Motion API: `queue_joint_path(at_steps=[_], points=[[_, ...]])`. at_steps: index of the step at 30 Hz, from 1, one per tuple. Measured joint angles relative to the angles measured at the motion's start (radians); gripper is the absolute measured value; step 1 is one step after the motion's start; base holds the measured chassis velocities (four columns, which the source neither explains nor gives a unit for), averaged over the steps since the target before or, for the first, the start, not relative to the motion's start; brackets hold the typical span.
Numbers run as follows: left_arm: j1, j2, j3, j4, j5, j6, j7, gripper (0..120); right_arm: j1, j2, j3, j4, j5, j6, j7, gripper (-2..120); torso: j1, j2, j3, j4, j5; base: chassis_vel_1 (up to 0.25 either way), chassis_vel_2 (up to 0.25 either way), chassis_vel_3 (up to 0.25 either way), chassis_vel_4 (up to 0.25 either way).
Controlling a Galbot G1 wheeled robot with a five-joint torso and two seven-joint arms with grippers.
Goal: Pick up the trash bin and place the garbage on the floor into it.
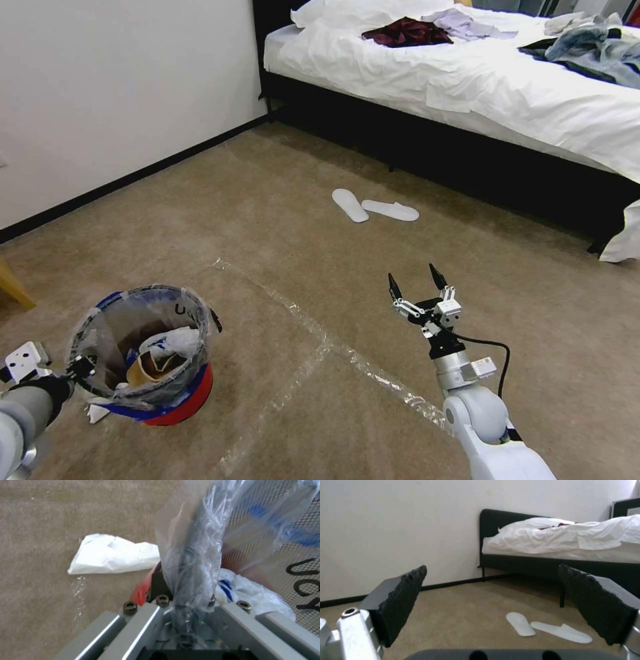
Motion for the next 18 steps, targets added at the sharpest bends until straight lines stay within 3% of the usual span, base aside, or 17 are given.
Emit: queue_joint_path(at_steps=[18], points=[[-0.003,-0.002,-0.001,-0.002,0.003,0.004,0.001,0,0.012,-0.006,-0.012,-0.015,-0.003,0.008,-0.006,100,0.0,0.0,0.0,0.0,-0.0002,-0.106,0.108,0.114,-0.102]])
